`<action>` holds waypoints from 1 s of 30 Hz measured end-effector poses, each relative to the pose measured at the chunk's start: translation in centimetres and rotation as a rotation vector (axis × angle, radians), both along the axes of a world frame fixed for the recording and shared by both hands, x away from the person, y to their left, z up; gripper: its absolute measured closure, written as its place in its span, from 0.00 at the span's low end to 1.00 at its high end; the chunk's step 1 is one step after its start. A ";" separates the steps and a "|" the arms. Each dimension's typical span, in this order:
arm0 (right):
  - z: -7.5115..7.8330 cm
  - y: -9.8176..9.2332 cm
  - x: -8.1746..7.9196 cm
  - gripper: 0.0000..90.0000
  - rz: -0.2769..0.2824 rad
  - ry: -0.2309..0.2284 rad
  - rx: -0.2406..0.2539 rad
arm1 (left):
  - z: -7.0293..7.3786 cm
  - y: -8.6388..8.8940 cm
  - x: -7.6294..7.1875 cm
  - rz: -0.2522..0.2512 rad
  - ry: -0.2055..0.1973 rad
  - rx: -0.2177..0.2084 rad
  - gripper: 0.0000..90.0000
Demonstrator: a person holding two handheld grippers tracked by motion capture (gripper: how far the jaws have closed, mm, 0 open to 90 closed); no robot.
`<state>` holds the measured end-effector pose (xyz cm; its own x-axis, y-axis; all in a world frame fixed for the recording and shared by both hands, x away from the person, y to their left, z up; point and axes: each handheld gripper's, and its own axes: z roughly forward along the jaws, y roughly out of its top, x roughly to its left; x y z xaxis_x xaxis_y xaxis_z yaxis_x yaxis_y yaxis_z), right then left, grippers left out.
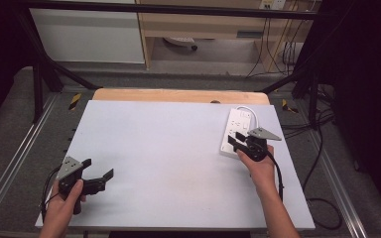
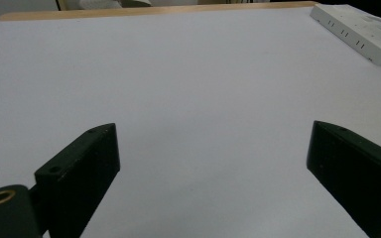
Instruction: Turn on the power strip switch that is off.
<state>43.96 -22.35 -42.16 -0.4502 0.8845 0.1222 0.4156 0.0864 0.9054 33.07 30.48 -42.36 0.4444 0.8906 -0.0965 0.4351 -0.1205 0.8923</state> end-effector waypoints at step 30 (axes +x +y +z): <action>1.6 -0.1 -1.0 0.13 0.010 0.046 0.003 | 0.2 0.1 -0.2 0.000 -0.011 -0.007 0.07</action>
<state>42.94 -22.43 -40.54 -0.4531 0.8795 0.1454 0.4559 0.0884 0.8856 32.90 30.59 -42.16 0.4453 0.8901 -0.0976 0.4250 -0.1142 0.8980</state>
